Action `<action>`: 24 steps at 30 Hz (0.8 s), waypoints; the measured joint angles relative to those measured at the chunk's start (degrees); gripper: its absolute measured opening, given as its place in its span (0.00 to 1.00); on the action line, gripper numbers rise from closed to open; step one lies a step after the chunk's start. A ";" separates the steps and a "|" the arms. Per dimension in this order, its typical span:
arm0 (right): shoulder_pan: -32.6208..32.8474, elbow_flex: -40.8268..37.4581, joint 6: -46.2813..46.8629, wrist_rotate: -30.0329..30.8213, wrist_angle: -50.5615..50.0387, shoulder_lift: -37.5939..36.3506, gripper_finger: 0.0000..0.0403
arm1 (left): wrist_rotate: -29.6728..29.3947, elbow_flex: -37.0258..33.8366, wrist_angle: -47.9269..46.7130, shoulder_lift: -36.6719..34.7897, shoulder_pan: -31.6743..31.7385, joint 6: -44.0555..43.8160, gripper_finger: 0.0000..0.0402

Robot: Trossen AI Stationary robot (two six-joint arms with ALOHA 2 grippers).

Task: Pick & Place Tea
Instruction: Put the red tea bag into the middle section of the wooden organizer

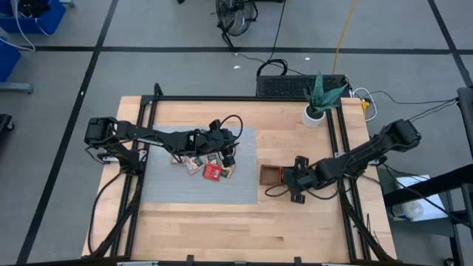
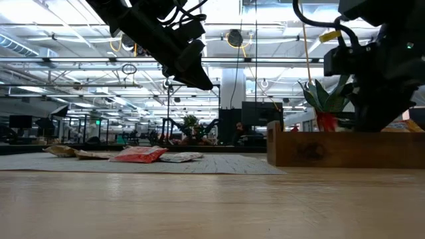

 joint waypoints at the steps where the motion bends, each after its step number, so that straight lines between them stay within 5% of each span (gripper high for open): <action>1: 0.01 0.03 0.03 -0.42 0.06 0.43 0.00 | -0.01 0.00 0.00 0.00 0.00 -0.02 0.29; 6: 0.01 0.08 0.40 -0.78 -0.42 1.83 0.00 | -0.01 0.00 0.02 0.00 0.00 -0.09 0.29; 24: 3.30 -0.22 0.34 13.64 -4.42 2.35 0.00 | 0.01 -0.01 0.02 0.00 0.00 -0.18 0.29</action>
